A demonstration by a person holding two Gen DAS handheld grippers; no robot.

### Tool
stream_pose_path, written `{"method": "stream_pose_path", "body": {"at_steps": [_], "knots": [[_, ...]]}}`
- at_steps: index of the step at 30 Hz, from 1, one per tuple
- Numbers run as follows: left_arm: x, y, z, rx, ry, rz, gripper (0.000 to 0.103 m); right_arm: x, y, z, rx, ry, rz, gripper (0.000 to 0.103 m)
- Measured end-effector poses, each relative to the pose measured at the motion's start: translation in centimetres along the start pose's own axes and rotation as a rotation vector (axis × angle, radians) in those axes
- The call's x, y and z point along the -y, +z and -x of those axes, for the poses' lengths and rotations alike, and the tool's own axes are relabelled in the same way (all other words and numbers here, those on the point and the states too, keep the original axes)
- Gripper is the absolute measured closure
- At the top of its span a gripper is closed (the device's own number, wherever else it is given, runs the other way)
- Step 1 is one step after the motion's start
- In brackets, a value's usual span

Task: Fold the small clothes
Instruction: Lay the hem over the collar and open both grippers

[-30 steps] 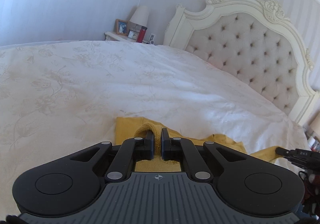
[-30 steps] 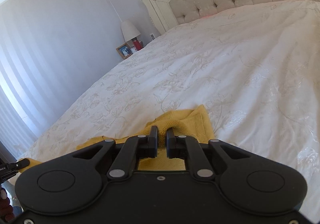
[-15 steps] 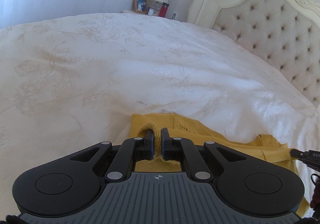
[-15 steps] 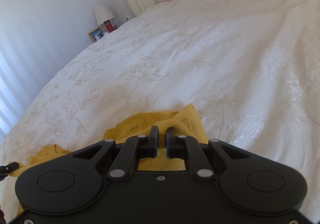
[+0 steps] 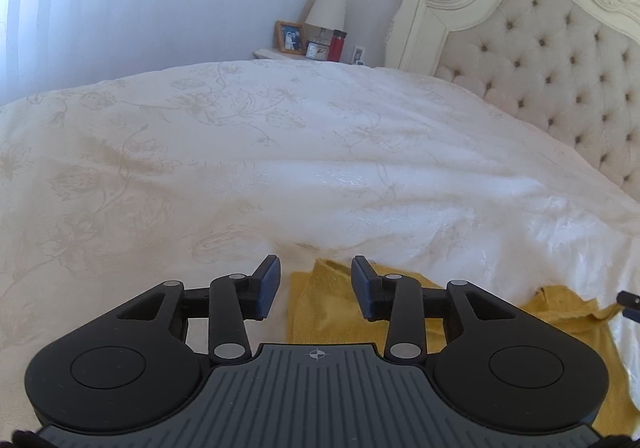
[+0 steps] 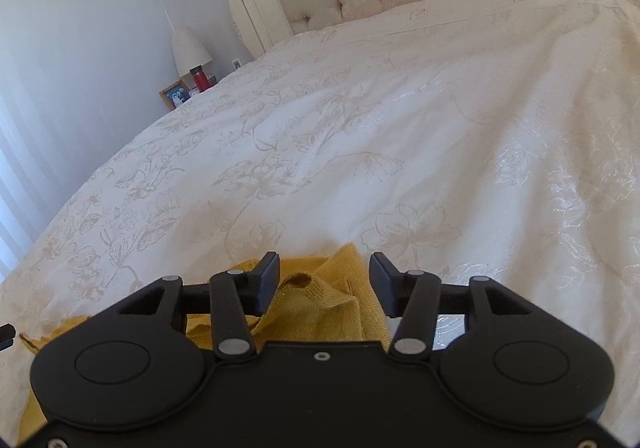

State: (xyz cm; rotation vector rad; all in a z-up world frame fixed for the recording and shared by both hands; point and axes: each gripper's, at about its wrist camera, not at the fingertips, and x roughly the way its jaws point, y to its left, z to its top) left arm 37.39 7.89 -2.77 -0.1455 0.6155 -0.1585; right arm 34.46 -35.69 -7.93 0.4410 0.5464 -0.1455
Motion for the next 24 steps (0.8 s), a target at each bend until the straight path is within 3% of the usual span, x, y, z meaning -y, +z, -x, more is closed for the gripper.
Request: {"method": "stream_pose_path", "body": {"at_steps": [8,13,18,24], "knots": [[4.7,-3.5,0.6,-0.081,-0.074,-0.174,0.056,-5.2,-2.7,2.0,-0.065,0.075,0.229,0.045],[6.1,-4.4,-1.8,-0.138,-0.053,-0.232,0.056,-8.6,-4.5,0.5,-0.141,0.085,0.389,0.045],[5.9,-3.5,-5.0,-0.188,-0.019,-0.238,0.054,-10.2,-5.3,-2.5,-0.219,0.043,0.483,0.045],[4.3,-1.2,-8.2,-0.240,-0.020,-0.152,0.050,-10.1,-3.1,-5.6,-0.246,-0.001,0.424,0.046]]}}
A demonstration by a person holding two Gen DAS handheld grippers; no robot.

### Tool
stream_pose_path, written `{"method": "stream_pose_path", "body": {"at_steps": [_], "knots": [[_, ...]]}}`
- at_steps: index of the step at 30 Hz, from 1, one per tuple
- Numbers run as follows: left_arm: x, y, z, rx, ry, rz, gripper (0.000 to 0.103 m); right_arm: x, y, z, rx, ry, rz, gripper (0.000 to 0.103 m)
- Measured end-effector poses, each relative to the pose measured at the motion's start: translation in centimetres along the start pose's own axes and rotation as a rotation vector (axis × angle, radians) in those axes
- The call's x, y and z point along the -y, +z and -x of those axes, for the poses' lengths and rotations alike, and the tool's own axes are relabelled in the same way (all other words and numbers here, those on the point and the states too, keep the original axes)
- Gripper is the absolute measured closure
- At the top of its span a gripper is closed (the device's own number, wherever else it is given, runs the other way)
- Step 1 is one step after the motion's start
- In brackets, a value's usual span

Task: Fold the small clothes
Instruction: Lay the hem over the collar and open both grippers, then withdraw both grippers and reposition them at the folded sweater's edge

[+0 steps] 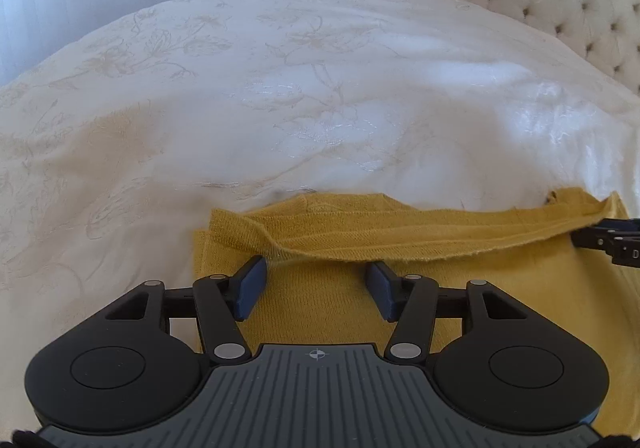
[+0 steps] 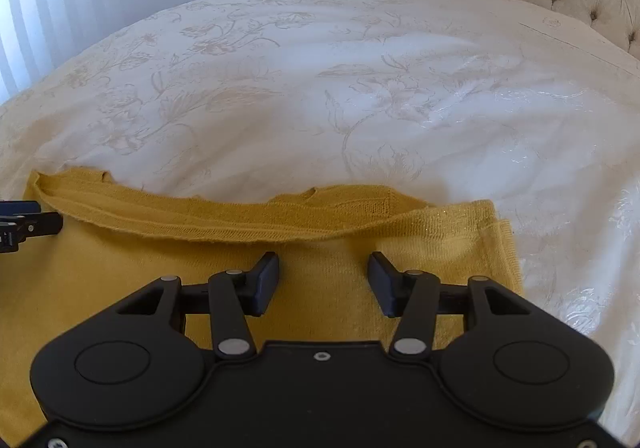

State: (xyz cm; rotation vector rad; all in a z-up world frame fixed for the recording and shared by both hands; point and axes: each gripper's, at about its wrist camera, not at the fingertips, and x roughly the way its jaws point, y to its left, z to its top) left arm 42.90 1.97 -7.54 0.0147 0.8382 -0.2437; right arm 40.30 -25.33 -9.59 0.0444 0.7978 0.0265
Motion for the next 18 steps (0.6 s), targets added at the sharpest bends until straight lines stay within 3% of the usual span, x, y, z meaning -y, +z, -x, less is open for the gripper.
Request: {"method": "stream_pose_path", "body": {"at_steps": [9,13,18], "knots": [[-2.3,1.2,1.6,0.023,0.010,0.132,0.050,3.1,1.1,-0.2,-0.010,-0.046,-0.133,0.045],[-1.1,-0.6,4.5,0.048,-0.020,0.092,0.049,3.5,-0.2,2.5,0.025,-0.023,-0.122,0.045],[1.4,-5.3,7.4,0.034,-0.047,-0.021,0.048,3.1,-3.9,5.2,0.007,-0.012,-0.061,0.045]]}}
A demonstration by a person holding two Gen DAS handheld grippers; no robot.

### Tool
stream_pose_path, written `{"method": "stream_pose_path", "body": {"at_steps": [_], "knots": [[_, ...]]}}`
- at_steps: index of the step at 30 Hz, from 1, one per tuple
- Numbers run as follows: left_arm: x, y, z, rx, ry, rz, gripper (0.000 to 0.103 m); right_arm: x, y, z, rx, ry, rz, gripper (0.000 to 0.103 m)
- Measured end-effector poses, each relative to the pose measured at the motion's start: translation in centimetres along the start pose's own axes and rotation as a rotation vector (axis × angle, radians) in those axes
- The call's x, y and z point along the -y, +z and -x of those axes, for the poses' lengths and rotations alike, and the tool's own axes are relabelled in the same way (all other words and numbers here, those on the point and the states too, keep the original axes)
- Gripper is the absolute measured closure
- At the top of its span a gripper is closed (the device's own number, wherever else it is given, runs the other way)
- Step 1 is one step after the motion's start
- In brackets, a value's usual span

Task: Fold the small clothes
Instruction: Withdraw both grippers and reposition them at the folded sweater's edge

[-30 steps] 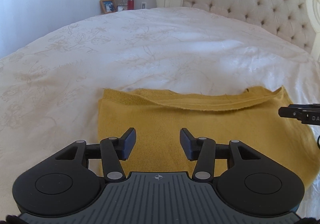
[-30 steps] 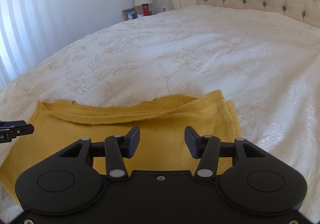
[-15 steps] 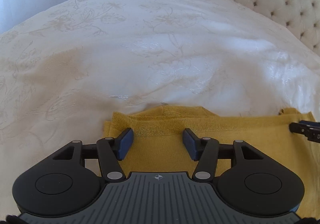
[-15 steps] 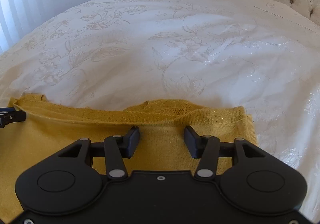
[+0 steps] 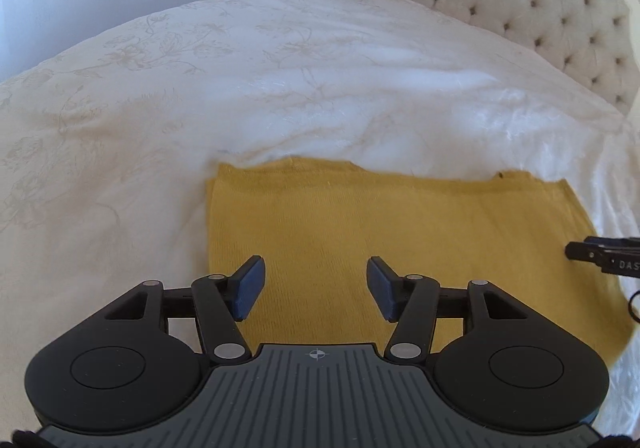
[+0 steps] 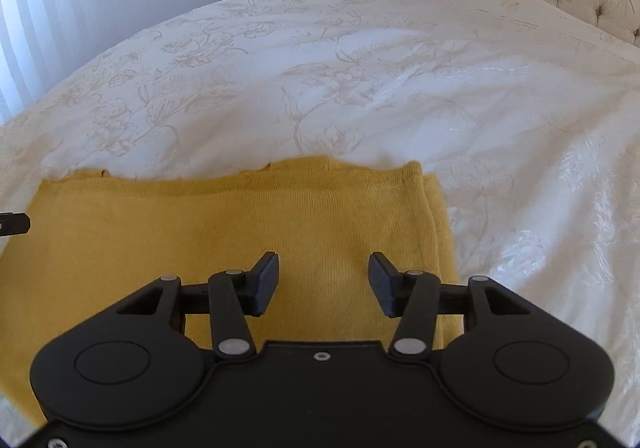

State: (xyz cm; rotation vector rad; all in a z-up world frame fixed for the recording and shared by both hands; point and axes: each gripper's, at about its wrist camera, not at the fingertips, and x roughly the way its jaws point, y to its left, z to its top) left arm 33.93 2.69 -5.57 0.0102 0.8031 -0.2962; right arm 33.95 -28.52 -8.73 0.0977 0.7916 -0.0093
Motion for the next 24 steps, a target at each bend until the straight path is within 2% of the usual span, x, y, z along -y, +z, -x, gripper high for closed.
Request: {"method": "stream_pose_path", "body": {"at_steps": [4,7,17,20,23,24], "knots": [[1.3,-4.2,1.5,-0.022,0.033,-0.076,0.048,-0.1,-3.7,1.9,-0.020,-0.021,0.060,0.045],[1.4,-6.3,2.7,-0.026,0.043,-0.081,0.047,-0.1,-5.7,3.3,-0.022,-0.028,0.081,0.043],[0.5,-7.7,2.9,-0.014,0.037,0.002,0.041,1.1,-9.2,6.6,0.018,0.020,-0.007,0.042],[1.0,-7.8,2.8,-0.016,0.054,-0.009,0.039,1.8,-9.4,7.2,0.027,0.047,-0.045,0.038],[1.4,-7.9,2.7,-0.016,0.069,-0.016,0.037,2.8,-9.7,7.6,0.028,0.045,-0.096,0.021],[1.5,-8.0,2.7,-0.018,0.073,-0.019,0.037,3.2,-9.9,7.6,0.024,0.046,-0.122,0.021]]}}
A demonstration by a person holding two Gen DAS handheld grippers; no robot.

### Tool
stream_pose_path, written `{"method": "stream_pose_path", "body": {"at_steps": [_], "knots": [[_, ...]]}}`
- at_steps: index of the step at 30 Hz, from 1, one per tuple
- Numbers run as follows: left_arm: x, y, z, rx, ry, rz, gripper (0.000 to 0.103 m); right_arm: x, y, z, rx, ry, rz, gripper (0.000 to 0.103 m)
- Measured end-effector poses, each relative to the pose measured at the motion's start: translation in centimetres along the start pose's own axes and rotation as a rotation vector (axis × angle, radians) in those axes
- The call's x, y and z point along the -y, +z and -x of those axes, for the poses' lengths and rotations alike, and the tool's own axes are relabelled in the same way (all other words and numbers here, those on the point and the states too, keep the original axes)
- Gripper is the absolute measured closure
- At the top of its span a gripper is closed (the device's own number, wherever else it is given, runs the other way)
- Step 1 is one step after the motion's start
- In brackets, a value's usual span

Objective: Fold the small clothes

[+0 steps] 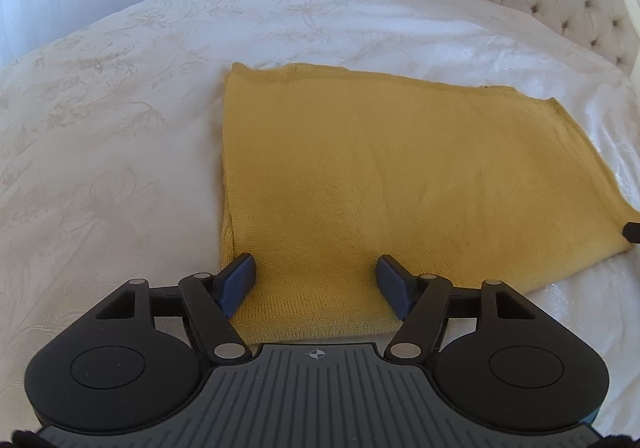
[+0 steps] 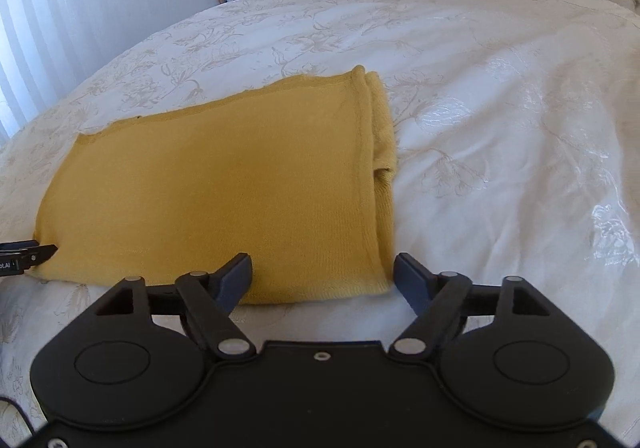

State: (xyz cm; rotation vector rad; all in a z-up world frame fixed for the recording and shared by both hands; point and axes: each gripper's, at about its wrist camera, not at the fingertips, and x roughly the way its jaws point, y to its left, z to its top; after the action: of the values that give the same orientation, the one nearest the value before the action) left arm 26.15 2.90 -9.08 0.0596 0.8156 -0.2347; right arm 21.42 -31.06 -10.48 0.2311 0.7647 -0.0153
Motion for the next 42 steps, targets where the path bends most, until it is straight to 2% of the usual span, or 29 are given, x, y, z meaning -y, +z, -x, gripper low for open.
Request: {"method": "stream_pose_path", "body": {"at_steps": [5,10,14,18,21,23,28,31,35,38,42], "knots": [[0.2,0.0,0.0,-0.009,0.005,-0.003,0.036,3.0,-0.8,0.0,0.006,0.069,-0.146,0.020],[0.4,0.1,0.1,-0.013,0.014,-0.006,0.036,4.6,0.0,-0.9,0.015,0.144,-0.230,0.012],[0.6,0.8,0.1,-0.041,0.017,-0.013,0.036,4.2,0.7,-2.3,0.013,0.160,-0.207,0.001],[0.5,2.8,0.9,-0.078,-0.004,0.046,0.037,3.2,0.2,-3.1,0.056,0.144,-0.119,0.000],[1.1,4.7,2.0,-0.028,-0.038,0.098,0.037,3.0,-1.1,-2.8,0.123,0.142,-0.087,0.000],[2.7,6.5,2.1,0.006,-0.054,0.075,0.037,3.0,-1.2,-2.6,0.136,0.142,-0.091,0.000],[7.2,9.9,-0.9,0.005,-0.084,0.011,0.037,3.1,-1.1,-2.6,0.130,0.139,-0.094,0.000],[9.1,11.0,-3.4,-0.014,-0.072,0.026,0.037,3.2,-1.0,-2.6,0.127,0.138,-0.093,0.000],[10.6,11.2,-6.2,-0.063,0.009,0.035,0.037,3.1,-1.0,-2.6,0.125,0.135,-0.089,0.000],[11.2,10.0,-7.7,-0.123,0.016,0.014,0.036,3.1,-0.9,-2.7,0.119,0.135,-0.089,0.000],[11.3,8.6,-7.5,-0.099,0.020,-0.020,0.036,3.1,-0.7,-2.8,0.113,0.139,-0.095,0.000]]}}
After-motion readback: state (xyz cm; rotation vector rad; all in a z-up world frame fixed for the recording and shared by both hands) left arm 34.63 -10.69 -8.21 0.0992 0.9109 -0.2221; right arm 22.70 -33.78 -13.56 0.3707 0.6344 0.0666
